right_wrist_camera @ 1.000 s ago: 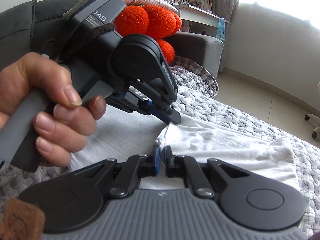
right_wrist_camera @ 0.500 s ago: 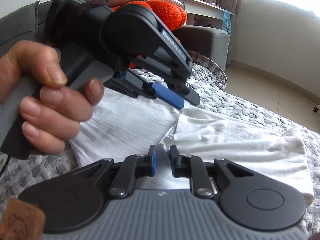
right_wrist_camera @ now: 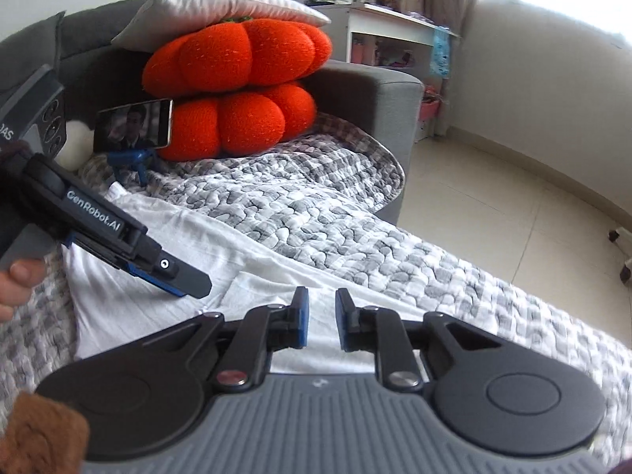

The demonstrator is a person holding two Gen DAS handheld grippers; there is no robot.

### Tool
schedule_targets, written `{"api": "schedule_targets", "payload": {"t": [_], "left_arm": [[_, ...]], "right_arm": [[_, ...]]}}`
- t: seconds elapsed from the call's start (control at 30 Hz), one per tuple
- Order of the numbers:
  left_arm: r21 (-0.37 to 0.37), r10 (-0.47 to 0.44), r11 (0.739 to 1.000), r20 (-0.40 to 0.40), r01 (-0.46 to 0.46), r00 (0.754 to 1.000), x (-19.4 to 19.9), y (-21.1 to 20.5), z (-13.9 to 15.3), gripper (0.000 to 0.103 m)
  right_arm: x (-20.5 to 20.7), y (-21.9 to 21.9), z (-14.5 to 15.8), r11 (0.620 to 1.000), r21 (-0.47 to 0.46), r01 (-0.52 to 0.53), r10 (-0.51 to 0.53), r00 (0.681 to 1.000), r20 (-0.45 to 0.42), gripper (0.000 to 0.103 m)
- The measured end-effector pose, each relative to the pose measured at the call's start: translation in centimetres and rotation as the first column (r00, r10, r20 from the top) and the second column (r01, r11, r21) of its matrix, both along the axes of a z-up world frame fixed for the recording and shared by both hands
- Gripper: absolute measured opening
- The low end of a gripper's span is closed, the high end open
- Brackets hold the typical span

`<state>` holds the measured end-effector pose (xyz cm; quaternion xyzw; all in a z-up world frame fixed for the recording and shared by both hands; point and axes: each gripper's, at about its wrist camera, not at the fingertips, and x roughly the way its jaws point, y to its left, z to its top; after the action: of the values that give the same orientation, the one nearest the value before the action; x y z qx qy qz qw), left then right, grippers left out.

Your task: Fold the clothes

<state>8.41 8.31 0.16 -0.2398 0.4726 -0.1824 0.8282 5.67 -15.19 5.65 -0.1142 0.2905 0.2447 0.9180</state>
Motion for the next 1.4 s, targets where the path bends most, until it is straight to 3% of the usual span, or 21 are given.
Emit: {"api": "schedule_targets", "payload": {"t": [0.13,0.23,0.33,0.43,0.53,0.6,0.67,0.73,0.93,1.1,1.17,1.3,1.4], "left_arm": [[0.035,-0.048,0.998,0.016,0.048,0.999,0.1,-1.4,-0.1,0.046],[0.05,-0.07,0.996,0.027,0.068,0.997,0.1,-1.8,0.1,0.047],[0.072,-0.107,0.992,0.046,0.104,0.993,-0.2,-2.3,0.5,0.047],[0.145,-0.145,0.98,0.061,0.135,0.987,-0.3,-3.2,0.4,0.046],[0.195,-0.16,0.97,0.071,0.143,0.985,-0.3,-3.7,0.5,0.039],[0.235,-0.166,0.961,0.079,0.143,0.983,-0.2,-3.8,0.6,0.023],[0.262,-0.173,0.954,0.085,0.146,0.981,-0.3,-3.8,0.6,0.012],[0.266,-0.177,0.952,0.082,0.149,0.981,-0.3,-3.6,0.6,0.005],[0.274,-0.175,0.95,0.081,0.147,0.981,-0.4,-4.0,0.7,0.003],[0.267,-0.17,0.953,0.075,0.145,0.982,-0.5,-3.8,0.7,0.003],[0.255,-0.164,0.956,0.069,0.142,0.984,-0.4,-3.5,0.7,0.003],[0.228,-0.151,0.965,0.06,0.134,0.987,-0.3,-3.1,0.6,0.003],[0.193,-0.133,0.974,0.049,0.121,0.99,-0.1,-2.5,0.6,0.003]], "right_arm": [[2.6,0.9,0.0,0.984,-0.096,-0.153,0.149,0.988,-0.047,0.02],[3.7,2.1,-0.4,0.952,-0.142,-0.27,0.259,0.962,-0.09,0.02],[4.7,3.1,-0.6,0.927,-0.165,-0.336,0.318,0.94,-0.124,0.02],[5.7,4.2,-1.3,0.904,-0.178,-0.389,0.359,0.916,-0.179,0.02],[5.4,5.2,-2.1,0.871,-0.226,-0.437,0.391,0.894,-0.219,0.019],[5.0,5.5,-2.3,0.858,-0.25,-0.45,0.4,0.888,-0.227,0.016],[4.7,5.5,-2.1,0.858,-0.259,-0.444,0.395,0.892,-0.219,0.002],[4.1,5.7,-1.6,0.862,-0.281,-0.422,0.388,0.906,-0.172,0.001],[2.4,6.1,-1.1,0.886,-0.342,-0.312,0.337,0.941,0.015,0.001],[3.3,6.8,-2.6,0.889,-0.344,-0.301,0.319,0.948,-0.005,0.001],[3.4,6.7,-2.6,0.904,-0.344,-0.256,0.285,0.958,0.035,0.009],[3.3,4.8,-1.0,0.946,-0.288,-0.146,0.178,0.98,0.086,0.013],[1.7,2.1,0.6,0.979,-0.181,-0.098,0.114,0.99,0.078,0.014]]}}
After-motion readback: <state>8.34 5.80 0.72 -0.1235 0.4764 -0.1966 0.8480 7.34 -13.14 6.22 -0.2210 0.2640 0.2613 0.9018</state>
